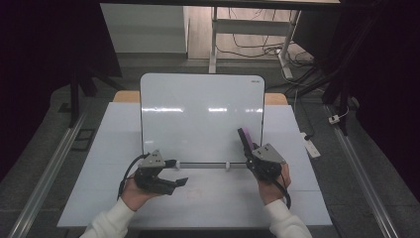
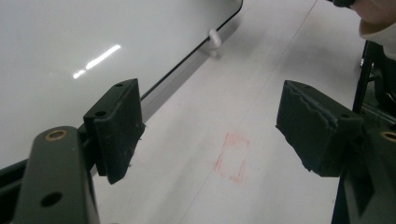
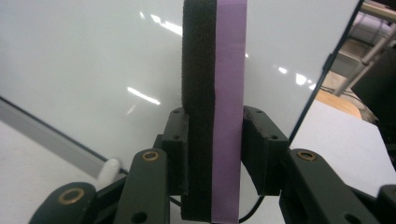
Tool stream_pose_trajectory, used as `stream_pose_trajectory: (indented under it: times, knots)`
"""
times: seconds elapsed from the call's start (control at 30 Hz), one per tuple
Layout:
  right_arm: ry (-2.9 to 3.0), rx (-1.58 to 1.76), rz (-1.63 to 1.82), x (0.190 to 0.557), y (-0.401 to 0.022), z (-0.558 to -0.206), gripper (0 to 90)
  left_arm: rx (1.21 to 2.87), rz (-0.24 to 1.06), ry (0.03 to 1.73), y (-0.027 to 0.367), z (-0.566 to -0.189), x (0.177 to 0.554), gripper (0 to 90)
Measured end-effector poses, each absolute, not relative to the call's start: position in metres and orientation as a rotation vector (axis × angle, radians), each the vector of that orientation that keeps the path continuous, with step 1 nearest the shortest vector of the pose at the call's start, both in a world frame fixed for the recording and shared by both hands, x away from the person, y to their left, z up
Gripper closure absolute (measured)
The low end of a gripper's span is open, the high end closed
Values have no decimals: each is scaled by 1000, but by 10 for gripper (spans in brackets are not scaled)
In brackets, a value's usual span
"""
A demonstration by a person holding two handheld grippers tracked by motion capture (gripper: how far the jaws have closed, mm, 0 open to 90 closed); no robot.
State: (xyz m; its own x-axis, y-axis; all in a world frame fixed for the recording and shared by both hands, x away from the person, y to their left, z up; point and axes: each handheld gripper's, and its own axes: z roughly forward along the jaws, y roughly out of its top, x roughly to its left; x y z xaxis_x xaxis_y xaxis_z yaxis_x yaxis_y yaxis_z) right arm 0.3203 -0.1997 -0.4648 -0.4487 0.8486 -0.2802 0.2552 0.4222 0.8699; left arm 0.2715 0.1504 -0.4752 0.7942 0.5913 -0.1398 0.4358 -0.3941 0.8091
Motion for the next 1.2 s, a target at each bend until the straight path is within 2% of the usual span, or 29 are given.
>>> stream_pose_trajectory:
  times: [0.53,0.77,1.2]
  knots:
    - [1939,965,1001,332,-200,-468,607,2039,218,823,173,-484,259,237]
    - [1970,918,1047,326,-206,-464,446,2025,218,856,186,-488,255,237]
    - [2093,838,1184,306,-236,-470,368,2009,227,948,215,-500,251,237]
